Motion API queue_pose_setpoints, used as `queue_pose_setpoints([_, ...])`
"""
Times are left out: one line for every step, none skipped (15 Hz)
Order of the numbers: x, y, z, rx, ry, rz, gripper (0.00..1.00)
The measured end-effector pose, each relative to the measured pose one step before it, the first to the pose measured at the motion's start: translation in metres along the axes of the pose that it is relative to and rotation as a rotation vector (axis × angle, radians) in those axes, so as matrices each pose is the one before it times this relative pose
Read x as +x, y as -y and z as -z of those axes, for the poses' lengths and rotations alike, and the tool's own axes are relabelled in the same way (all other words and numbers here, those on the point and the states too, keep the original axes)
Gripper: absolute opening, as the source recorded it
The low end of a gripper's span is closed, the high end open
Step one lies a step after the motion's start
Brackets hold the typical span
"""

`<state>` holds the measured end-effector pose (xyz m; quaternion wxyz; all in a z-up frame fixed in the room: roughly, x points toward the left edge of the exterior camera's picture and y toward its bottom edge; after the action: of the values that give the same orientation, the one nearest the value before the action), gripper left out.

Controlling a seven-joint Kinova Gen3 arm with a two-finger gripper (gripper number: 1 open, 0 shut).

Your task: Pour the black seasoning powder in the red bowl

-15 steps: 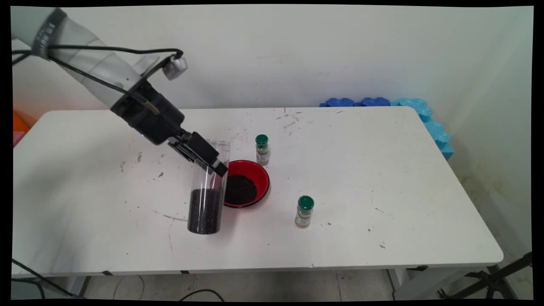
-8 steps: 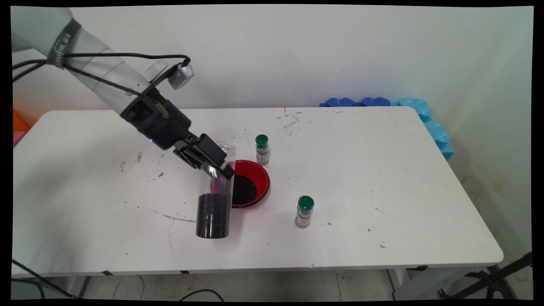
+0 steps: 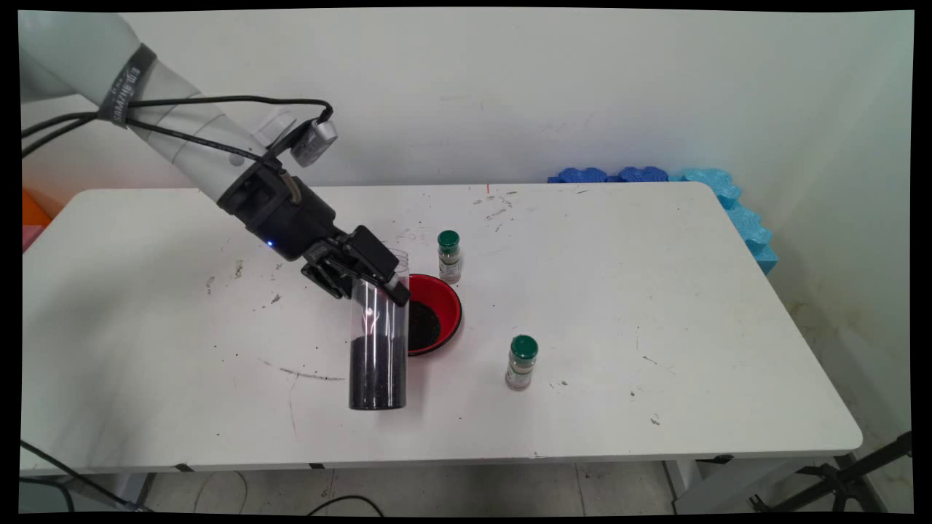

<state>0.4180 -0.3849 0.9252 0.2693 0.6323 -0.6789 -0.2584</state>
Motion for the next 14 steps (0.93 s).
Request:
queue_pose_setpoints([-0.00007,0.00044,-0.00050,-0.00214,0.00095,0.01471,0.00])
queue_pose_setpoints([0.00047,0.00069,-0.00077,-0.00370,-0.00167,0.02371,0.00])
queue_pose_setpoints([0.00030,0.00040,-0.00043,-0.00250,-0.00177,0.01544,0.00])
queue_pose_setpoints([0.00071,0.00073,-0.00056,-0.00303,-0.00496,0.02458,0.00])
queue_pose_setpoints([0.00061,0.00032,-0.00042,-0.00206,-0.00302,0.01586,0.00])
queue_pose_setpoints([0.00105,0.00047,-0.00051,-0.00291,-0.00414,0.02171,0.00])
queue_pose_setpoints([0.00089,0.00038,-0.00050,-0.00277,-0.00414,0.02234,0.00])
queue_pose_setpoints([0.00071,0.00062,-0.00033,-0.00260,-0.00433,0.02660,0.00])
queue_pose_setpoints([0.00076,0.00053,-0.00040,-0.00229,-0.00351,0.02620,0.00])
queue_pose_setpoints([0.00075,0.00059,-0.00051,-0.00171,-0.00243,0.02695,0.00])
queue_pose_setpoints([0.00051,0.00066,-0.00037,-0.00170,-0.00223,0.02585,0.00])
queue_pose_setpoints([0.00022,0.00087,-0.00031,-0.00201,-0.00178,0.02975,0.00])
queue_pose_setpoints([0.00020,0.00068,-0.00049,-0.00290,-0.00016,0.03421,0.00])
queue_pose_setpoints([-0.00016,0.00069,-0.00040,-0.00333,0.00140,0.03407,0.00])
